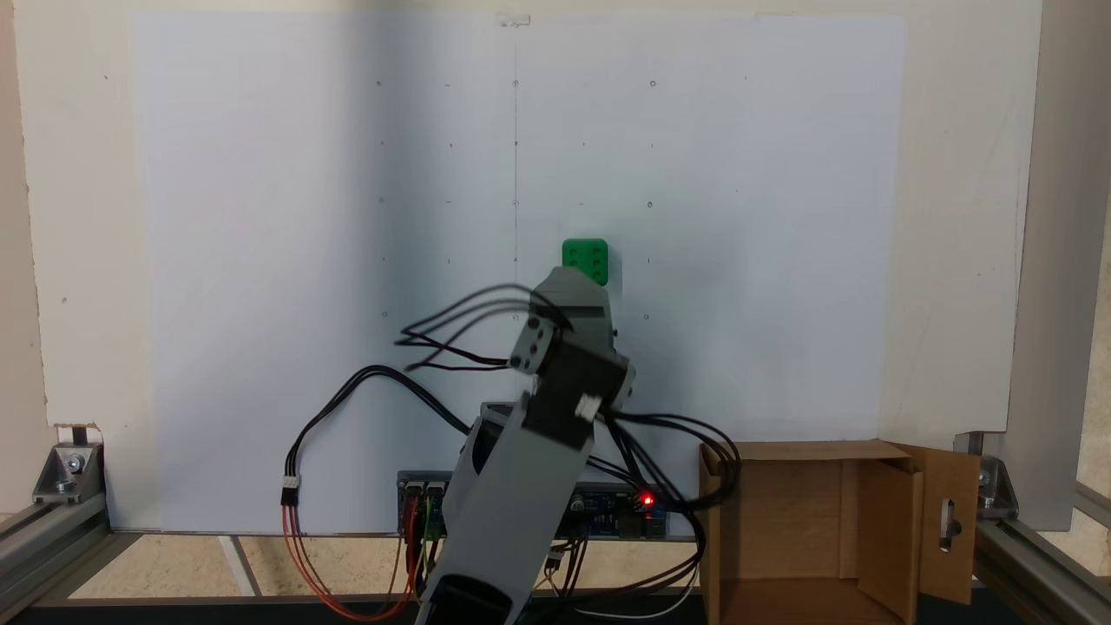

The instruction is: Grasp a green dice and put it in the bin.

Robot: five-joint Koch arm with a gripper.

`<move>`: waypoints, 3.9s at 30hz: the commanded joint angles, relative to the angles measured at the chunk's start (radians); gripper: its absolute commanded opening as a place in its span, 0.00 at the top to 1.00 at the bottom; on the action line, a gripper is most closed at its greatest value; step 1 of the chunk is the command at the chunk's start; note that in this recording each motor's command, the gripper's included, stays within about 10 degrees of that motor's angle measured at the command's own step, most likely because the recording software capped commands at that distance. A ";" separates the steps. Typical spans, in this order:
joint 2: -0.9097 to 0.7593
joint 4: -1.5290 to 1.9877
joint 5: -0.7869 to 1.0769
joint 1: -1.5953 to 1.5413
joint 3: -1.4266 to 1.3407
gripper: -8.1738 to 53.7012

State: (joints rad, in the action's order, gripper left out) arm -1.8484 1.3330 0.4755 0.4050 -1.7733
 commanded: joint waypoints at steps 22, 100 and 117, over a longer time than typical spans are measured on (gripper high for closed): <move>-0.003 -0.272 -0.032 0.020 -0.040 0.12; 0.215 -0.773 0.009 0.015 -0.314 0.14; 0.324 -0.828 0.008 0.017 -0.314 0.20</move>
State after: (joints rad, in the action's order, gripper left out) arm -1.5248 0.5123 0.4218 0.4218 -2.1031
